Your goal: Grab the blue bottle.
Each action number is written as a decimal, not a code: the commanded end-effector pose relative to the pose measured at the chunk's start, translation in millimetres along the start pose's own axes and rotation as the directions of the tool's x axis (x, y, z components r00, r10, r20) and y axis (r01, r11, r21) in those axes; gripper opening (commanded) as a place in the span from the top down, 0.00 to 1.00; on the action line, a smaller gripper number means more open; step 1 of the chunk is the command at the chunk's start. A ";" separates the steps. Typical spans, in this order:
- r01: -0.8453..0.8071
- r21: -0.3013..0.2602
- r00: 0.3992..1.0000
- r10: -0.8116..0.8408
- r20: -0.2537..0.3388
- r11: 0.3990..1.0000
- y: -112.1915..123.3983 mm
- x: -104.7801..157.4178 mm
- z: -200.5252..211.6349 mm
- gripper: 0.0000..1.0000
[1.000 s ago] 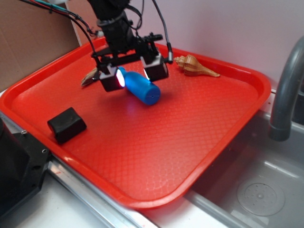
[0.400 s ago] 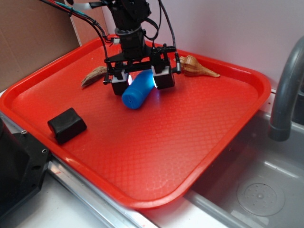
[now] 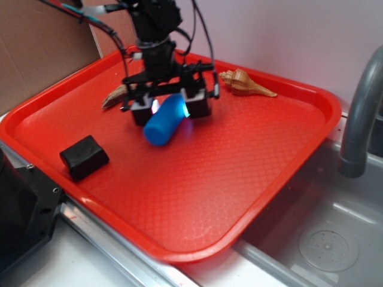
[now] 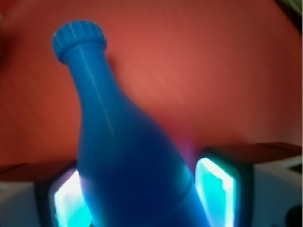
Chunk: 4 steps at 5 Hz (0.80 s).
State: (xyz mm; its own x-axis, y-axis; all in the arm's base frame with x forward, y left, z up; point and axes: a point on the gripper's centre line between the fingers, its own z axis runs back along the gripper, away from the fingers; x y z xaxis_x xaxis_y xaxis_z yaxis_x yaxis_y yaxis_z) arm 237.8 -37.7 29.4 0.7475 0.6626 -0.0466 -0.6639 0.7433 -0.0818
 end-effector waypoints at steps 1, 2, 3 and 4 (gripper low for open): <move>0.180 -0.086 0.980 -0.171 0.103 0.980 30.5 1.7 96.2 1.00; 0.355 0.007 0.934 -0.355 0.037 0.935 31.7 0.2 126.5 1.00; 0.487 0.009 0.873 -0.487 0.014 0.873 30.6 -3.1 143.9 1.00; 0.526 0.053 0.846 -0.529 0.068 0.849 33.0 -6.8 171.7 1.00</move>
State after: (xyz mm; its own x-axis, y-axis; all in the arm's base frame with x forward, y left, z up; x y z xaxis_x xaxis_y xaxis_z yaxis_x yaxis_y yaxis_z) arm 198.9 -4.4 188.6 0.9831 0.1813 0.0271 -0.1801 0.9828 -0.0405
